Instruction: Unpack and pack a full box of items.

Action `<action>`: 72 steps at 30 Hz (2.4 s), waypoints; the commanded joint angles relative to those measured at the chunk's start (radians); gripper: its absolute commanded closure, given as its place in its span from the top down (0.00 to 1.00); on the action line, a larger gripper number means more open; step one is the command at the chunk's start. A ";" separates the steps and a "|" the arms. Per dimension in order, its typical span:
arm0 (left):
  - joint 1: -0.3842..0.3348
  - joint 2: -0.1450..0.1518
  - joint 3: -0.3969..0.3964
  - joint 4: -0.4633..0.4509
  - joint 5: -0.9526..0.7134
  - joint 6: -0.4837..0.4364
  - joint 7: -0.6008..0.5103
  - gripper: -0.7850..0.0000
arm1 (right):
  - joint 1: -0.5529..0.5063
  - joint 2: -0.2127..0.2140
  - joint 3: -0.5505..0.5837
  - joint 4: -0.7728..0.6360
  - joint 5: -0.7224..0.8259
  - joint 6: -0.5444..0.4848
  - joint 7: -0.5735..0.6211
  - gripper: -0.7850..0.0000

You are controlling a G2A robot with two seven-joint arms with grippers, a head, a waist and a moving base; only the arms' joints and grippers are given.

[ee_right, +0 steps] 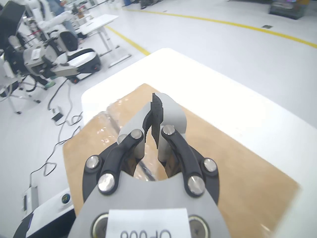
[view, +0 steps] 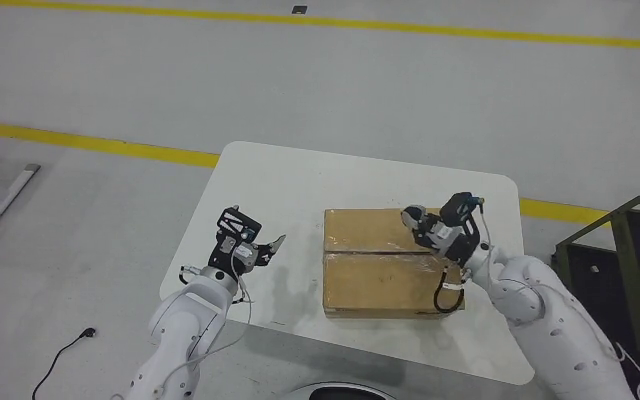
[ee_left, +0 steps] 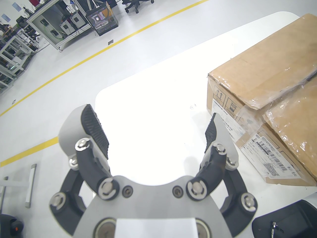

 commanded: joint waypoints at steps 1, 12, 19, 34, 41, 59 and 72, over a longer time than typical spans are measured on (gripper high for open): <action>0.000 0.000 0.000 0.000 0.000 0.000 0.000 1.00 | -0.117 0.017 0.148 -0.026 0.014 0.048 0.003 0.00; 0.000 0.000 0.000 0.000 0.000 0.000 0.000 1.00 | -0.510 0.011 0.343 -0.038 0.120 0.130 -0.115 0.00; 0.000 0.000 0.000 0.000 0.000 0.000 0.000 1.00 | -0.463 -0.014 0.192 -0.027 0.099 0.121 -0.141 0.00; 0.000 0.000 0.000 0.000 0.000 0.000 0.000 1.00 | -0.410 -0.042 0.062 -0.059 0.053 0.082 -0.147 0.00; 0.000 0.000 0.000 0.000 0.000 0.000 0.000 1.00 | -0.528 -0.041 0.245 -0.214 -0.057 0.345 -0.323 0.00; 0.000 0.000 0.000 0.000 0.000 0.000 0.000 1.00 | -0.570 -0.043 0.254 -0.290 -0.087 0.382 -0.305 0.00; 0.000 0.000 0.000 0.000 0.000 0.000 0.000 1.00 | -0.570 -0.043 0.254 -0.290 -0.087 0.382 -0.305 0.00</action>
